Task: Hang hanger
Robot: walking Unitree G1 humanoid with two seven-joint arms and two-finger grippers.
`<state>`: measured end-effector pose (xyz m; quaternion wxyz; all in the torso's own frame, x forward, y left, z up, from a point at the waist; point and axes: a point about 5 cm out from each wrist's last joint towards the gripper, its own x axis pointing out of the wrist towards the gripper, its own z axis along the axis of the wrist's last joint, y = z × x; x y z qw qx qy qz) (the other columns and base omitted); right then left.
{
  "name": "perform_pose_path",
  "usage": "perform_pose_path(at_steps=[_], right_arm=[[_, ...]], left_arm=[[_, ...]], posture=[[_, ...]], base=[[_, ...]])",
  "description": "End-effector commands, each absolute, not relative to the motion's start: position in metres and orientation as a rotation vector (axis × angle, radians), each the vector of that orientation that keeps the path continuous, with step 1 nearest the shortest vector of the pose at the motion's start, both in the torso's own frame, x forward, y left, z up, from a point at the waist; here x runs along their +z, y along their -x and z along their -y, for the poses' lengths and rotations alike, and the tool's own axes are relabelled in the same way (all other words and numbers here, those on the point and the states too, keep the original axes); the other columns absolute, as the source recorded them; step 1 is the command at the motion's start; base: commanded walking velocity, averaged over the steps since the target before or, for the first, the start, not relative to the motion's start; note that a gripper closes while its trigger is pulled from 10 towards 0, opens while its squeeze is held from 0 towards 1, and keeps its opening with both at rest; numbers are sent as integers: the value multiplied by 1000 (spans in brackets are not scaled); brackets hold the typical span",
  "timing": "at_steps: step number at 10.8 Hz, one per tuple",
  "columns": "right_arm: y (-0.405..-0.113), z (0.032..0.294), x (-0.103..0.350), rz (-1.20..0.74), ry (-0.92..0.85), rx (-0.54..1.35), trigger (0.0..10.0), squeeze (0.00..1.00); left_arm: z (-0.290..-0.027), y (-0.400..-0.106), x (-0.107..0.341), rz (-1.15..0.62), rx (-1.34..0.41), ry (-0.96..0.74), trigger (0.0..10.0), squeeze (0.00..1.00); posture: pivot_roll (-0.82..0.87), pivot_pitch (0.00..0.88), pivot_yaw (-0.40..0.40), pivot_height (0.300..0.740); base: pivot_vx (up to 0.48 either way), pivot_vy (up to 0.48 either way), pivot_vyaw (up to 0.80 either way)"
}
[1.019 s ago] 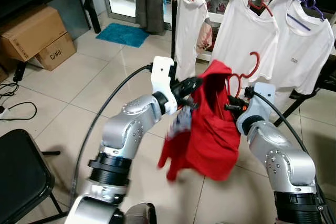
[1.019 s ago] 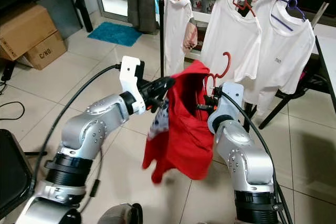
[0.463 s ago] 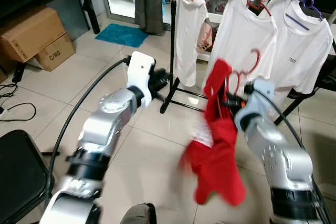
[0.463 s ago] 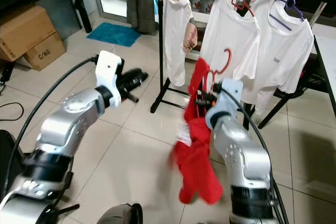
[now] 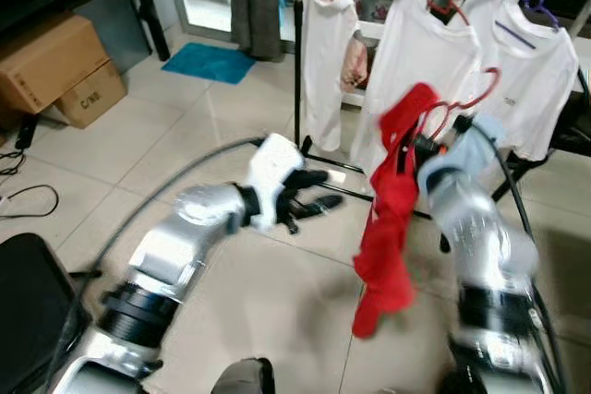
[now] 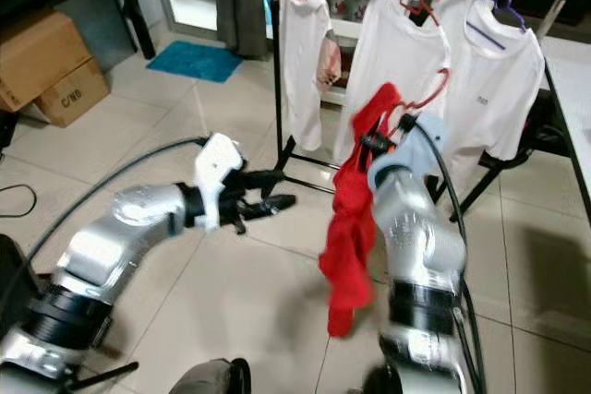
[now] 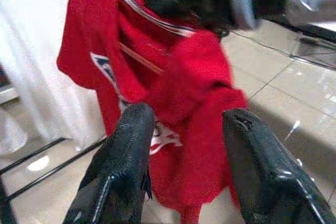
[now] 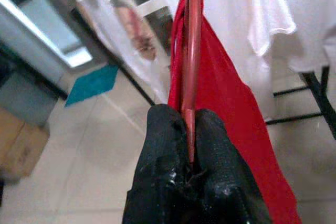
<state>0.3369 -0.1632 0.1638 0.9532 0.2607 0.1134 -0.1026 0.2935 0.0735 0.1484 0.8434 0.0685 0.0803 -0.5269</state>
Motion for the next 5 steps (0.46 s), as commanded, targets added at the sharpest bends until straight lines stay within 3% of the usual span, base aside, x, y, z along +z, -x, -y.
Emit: perform_pose_path(at_steps=[1,2,3,5], right_arm=[[-344,163,176,-176,-572,-226,10000,0],[-347,162,180,-169,-581,-230,10000,0],[-355,159,188,-151,-589,-233,10000,0],[-364,151,198,-135,-608,-209,10000,0]], left_arm=[[-69,-290,137,-188,-1123,-158,10000,635],[-65,-287,133,-199,-1136,-153,10000,0],[-59,-280,122,-227,-1156,-177,10000,0],[-60,-288,108,-215,-995,-152,10000,0]], posture=[[57,36,23,740],[52,38,23,740],[49,39,23,740],[49,45,16,740]], base=[[0,0,0],[0,0,0],[0,0,0],[0,0,0]])
